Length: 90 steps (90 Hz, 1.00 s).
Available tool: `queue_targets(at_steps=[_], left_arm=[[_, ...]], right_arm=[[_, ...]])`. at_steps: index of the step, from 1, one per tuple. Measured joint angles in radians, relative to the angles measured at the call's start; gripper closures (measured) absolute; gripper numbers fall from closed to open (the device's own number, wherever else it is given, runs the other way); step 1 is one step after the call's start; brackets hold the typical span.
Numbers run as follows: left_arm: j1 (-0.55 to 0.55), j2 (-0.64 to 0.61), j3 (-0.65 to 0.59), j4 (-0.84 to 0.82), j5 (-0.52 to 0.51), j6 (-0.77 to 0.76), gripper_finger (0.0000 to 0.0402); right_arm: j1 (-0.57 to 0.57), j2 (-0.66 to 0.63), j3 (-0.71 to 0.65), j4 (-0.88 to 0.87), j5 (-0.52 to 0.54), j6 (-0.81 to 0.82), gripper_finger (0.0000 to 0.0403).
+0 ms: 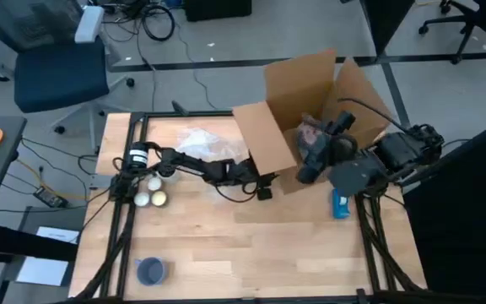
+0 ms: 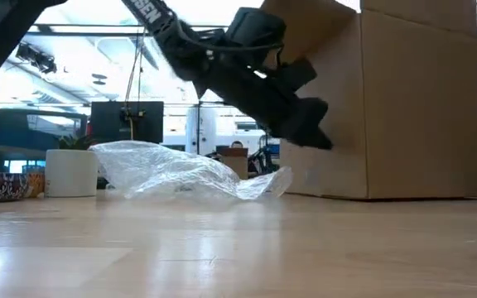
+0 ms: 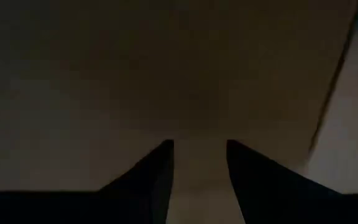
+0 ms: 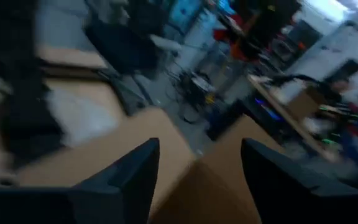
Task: Wrap mug
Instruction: Wrap the blue mug with bubble wrap
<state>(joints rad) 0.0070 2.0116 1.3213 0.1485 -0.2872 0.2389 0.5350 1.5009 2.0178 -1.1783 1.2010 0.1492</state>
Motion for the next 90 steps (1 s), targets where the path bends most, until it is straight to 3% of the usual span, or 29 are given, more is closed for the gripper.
queue_targets(at_steps=[16,39,48,64,79,90], left_arm=[[-0.104,-0.154,0.028,-0.418,-0.062,0.064,0.027],[-0.306,-0.293,0.027,-0.816,-0.116,-0.182,0.027],[-0.362,-0.299,0.026,-0.896,-0.135,-0.287,0.027],[-0.407,-0.29,-0.019,-0.958,-0.28,-0.369,0.0269],[-0.396,-0.287,-0.123,-0.94,-0.28,-0.429,0.0262],[-0.361,-0.287,-0.203,-0.851,-0.202,-0.475,0.025]], right_arm=[[0.076,0.005,0.0,0.054,-0.121,0.022,0.0211],[0.183,0.072,-0.002,0.058,-0.304,0.196,0.0213],[0.226,0.13,-0.002,0.064,-0.372,0.261,0.0213],[0.281,0.238,-0.002,0.071,-0.448,0.404,0.0213],[0.304,0.344,-0.002,0.07,-0.495,0.49,0.0215],[0.315,0.41,-0.002,0.052,-0.498,0.548,0.0216]])
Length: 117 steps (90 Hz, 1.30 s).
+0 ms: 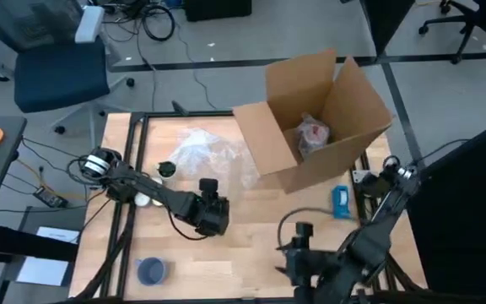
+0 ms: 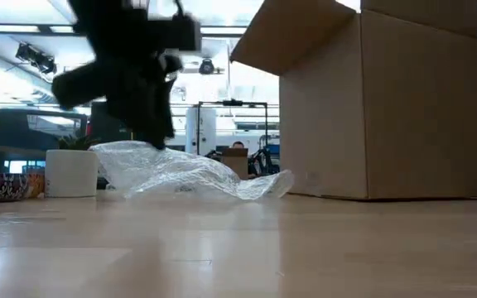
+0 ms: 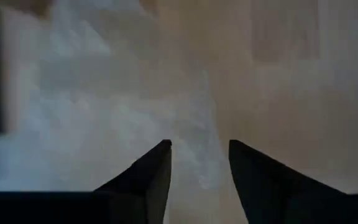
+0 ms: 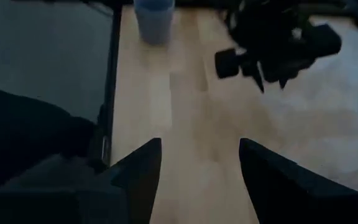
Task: Wrap mug
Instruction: Wrap the blue mug with bubble wrap
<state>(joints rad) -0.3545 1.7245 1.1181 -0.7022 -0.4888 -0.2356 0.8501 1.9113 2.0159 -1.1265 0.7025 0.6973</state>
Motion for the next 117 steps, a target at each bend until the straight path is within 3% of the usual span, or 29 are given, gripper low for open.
queue_targets(at_steps=[23,44,83,96,111,117], left_arm=[[0.111,0.0,-0.199,0.313,-0.019,-0.006,0.0219],[0.15,0.004,-0.328,0.583,-0.027,-0.082,0.0219],[0.15,0.009,-0.335,0.682,-0.001,-0.059,0.0222],[0.138,0.009,-0.335,0.68,0.017,-0.106,0.0259],[0.136,0.009,-0.335,0.675,0.056,-0.147,0.0374],[0.136,0.009,-0.333,0.668,0.07,-0.149,0.0391]], right_arm=[[-0.013,0.095,0.0,-0.028,-0.02,0.068,0.0221],[-0.059,0.102,0.0,-0.027,-0.046,0.087,0.0233],[-0.14,0.1,-0.081,-0.022,-0.052,0.032,0.0237],[-0.154,0.1,-0.12,-0.023,-0.052,0.04,0.0243],[-0.153,0.1,-0.129,-0.027,-0.052,0.043,0.0251],[-0.153,0.1,-0.129,-0.031,-0.052,0.036,0.0255]])
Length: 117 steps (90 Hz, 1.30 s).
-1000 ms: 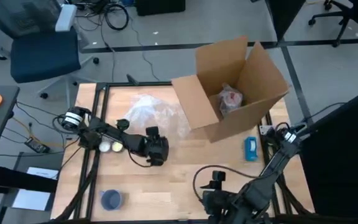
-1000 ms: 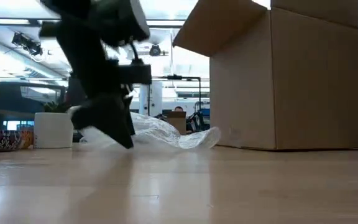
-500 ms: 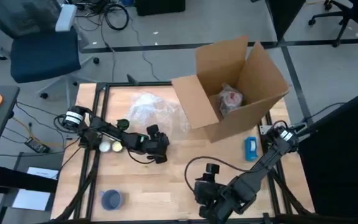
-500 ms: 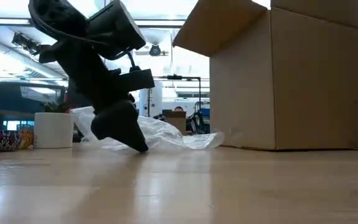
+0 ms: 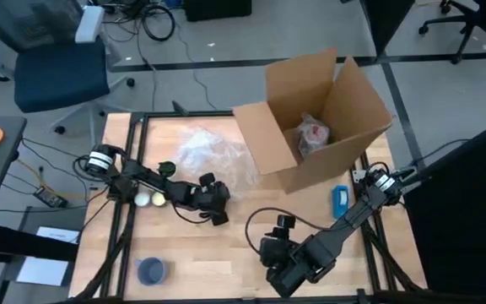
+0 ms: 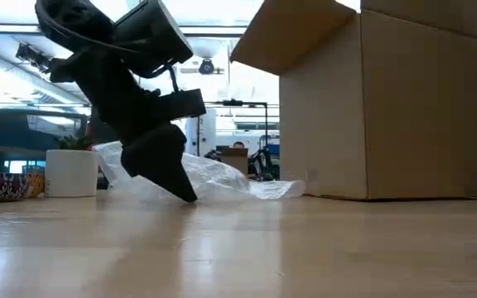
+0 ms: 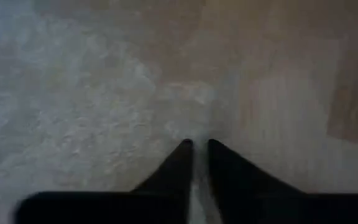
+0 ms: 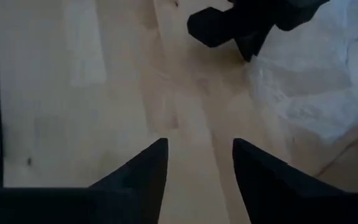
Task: Wrap mug
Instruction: Wrap the blue mug with bubble wrap
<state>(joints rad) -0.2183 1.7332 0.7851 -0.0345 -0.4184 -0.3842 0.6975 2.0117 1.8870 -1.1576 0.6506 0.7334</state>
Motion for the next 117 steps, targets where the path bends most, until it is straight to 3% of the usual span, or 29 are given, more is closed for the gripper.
queue_targets(at_steps=[20,48,67,80,88,99,117], left_arm=[[-0.056,-0.063,0.113,-0.091,0.017,-0.002,0.0401],[-0.184,-0.121,0.389,-0.166,-0.063,0.122,0.0401],[-0.206,-0.119,0.591,-0.204,-0.082,0.191,0.0401],[-0.222,-0.119,0.78,-0.394,-0.101,0.198,0.0401],[-0.248,-0.119,0.897,-0.556,-0.197,0.198,0.0401],[-0.307,-0.12,1.025,-0.695,-0.311,0.18,0.0401],[-0.389,-0.121,1.071,-0.568,-0.325,0.17,0.0401]], right_arm=[[0.001,-0.001,0.0,-0.048,-0.002,0.007,0.0279],[0.002,-0.002,0.0,-0.047,-0.006,-0.004,0.0293],[-0.006,-0.002,0.0,-0.006,-0.023,-0.031,0.0294],[-0.01,-0.002,0.0,0.013,-0.112,-0.023,0.0304],[-0.013,-0.002,0.0,0.005,-0.19,-0.028,0.0326],[0.003,-0.002,0.0,-0.01,-0.209,-0.027,0.0382],[0.044,-0.002,0.0,-0.112,-0.212,0.071,0.04]])
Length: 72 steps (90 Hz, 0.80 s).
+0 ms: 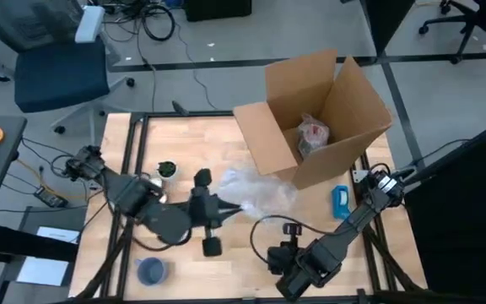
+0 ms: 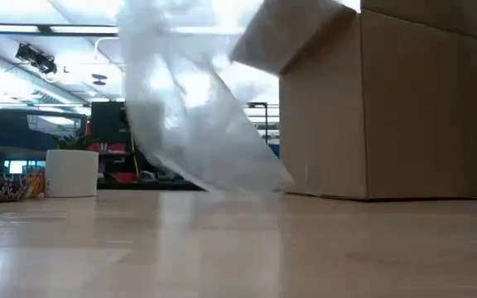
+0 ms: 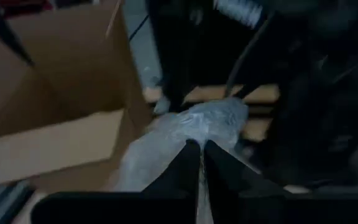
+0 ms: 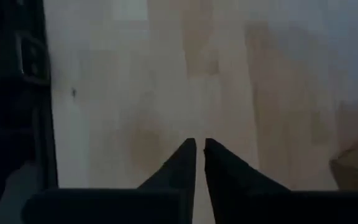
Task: Wrap mug
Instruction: Wrap the blue mug with bubble wrap
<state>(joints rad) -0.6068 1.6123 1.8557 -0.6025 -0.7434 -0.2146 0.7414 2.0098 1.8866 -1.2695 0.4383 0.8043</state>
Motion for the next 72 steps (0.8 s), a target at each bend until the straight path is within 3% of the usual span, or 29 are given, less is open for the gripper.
queue_targets(at_steps=[8,20,38,58,65,72], left_arm=[[-0.018,0.001,-0.045,0.118,-0.001,0.013,0.0401],[-0.023,0.003,-0.112,0.421,0.026,0.128,0.0401],[0.03,0.005,-0.144,0.799,0.293,0.241,0.0401],[0.04,0.005,-0.145,1.02,0.625,0.299,0.0401],[0.017,0.005,-0.145,1.008,0.586,0.349,0.0401],[-0.01,0.004,-0.145,0.95,0.414,0.384,0.0401]], right_arm=[[0.022,0.0,0.0,-0.062,0.003,0.068,0.0401],[0.059,0.0,0.015,-0.168,-0.024,0.166,0.0402],[0.093,-0.002,0.088,-0.293,-0.023,0.248,0.0403],[0.098,-0.003,0.145,-0.257,0.072,0.177,0.0403],[0.088,-0.002,0.141,-0.203,0.091,0.123,0.0403],[0.075,-0.002,0.123,-0.13,0.093,0.065,0.0403]])
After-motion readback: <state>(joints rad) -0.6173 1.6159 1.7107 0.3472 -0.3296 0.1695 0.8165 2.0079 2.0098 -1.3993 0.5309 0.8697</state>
